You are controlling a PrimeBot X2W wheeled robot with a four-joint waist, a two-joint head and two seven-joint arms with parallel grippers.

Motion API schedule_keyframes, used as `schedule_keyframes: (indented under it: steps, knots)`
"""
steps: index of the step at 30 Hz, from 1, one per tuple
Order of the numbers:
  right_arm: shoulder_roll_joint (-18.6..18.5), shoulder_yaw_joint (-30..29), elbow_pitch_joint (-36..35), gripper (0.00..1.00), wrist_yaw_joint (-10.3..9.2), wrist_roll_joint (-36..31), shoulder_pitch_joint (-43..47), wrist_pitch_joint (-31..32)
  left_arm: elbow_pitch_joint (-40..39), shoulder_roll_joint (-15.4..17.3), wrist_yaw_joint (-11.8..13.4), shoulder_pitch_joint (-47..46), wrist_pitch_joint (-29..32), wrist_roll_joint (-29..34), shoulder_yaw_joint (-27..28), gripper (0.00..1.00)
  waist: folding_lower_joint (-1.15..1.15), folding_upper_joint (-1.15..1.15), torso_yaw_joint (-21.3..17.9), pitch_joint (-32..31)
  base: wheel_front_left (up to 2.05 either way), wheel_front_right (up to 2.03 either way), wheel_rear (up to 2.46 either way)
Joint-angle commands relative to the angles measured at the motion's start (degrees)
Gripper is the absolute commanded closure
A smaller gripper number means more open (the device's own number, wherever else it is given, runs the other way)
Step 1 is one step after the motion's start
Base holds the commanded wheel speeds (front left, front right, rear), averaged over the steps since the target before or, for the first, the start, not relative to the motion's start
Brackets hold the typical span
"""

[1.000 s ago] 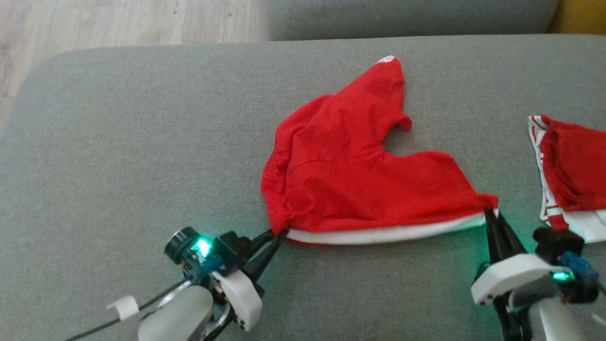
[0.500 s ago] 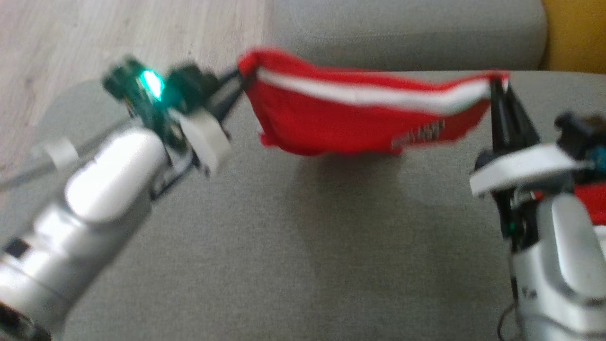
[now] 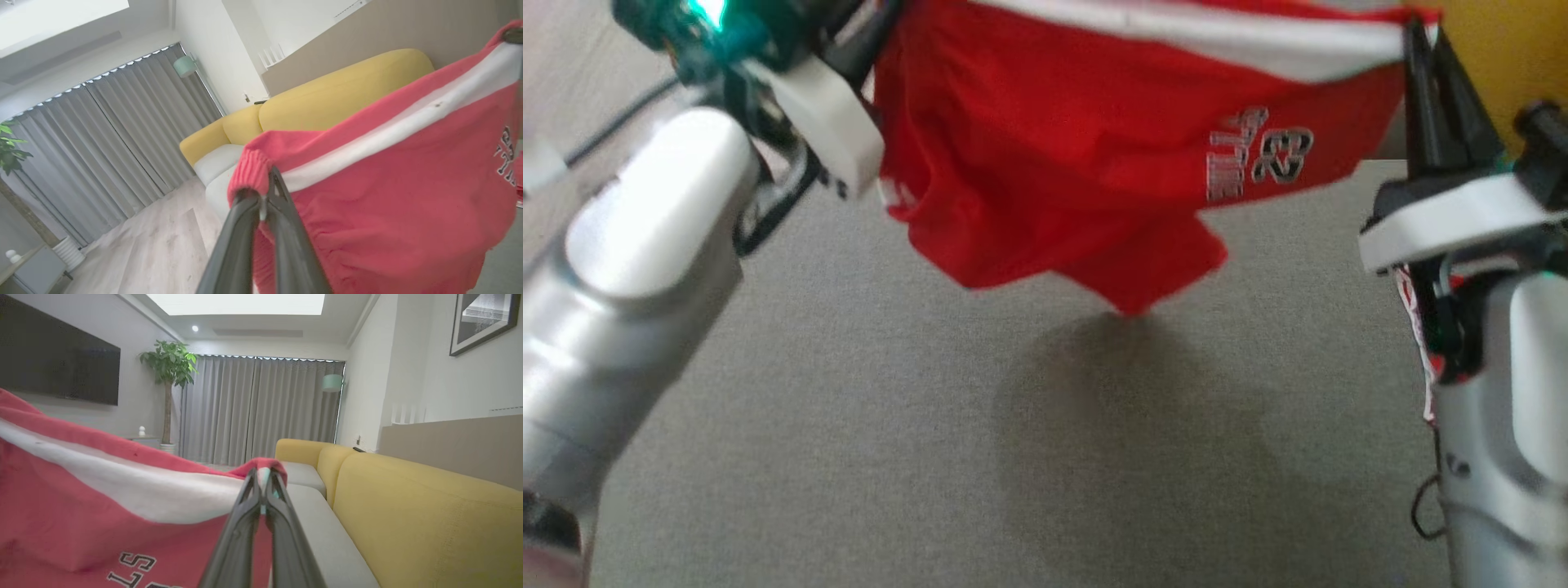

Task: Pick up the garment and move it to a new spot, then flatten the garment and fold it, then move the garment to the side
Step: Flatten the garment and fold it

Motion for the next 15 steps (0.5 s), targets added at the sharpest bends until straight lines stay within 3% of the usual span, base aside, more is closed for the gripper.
schedule_keyframes:
  steps: [1,8,12,15]
  knots:
    - [-0.6,0.9,-3.2,1.0,-0.04,-0.9,0.1,1.4,-2.5,2.4,0.9,-0.7,-0.2,-0.9,2.5,1.0,0.0,0.0,0.4,0.1,0.0,0.0,0.0]
    - [-4.6,2.4,-5.5,1.0,-0.04,-1.4,0.0,6.9,-7.7,4.7,1.7,2.0,1.6,-2.9,3.0,1.0,0.0,0.0,0.8,4.1,0.0,0.0,0.0]
    - [-7.8,5.3,-1.4,1.0,-0.04,-0.1,-8.2,7.8,-6.3,5.4,2.0,-1.2,0.8,-3.0,4.8,1.0,0.0,0.0,0.0,9.3,0.0,0.0,0.0]
    - [-9.7,7.1,5.1,1.0,-0.04,0.0,-18.3,5.1,-2.5,4.9,2.2,-5.8,-1.3,-1.9,6.4,1.0,0.0,0.0,-0.9,13.5,0.0,0.0,0.0]
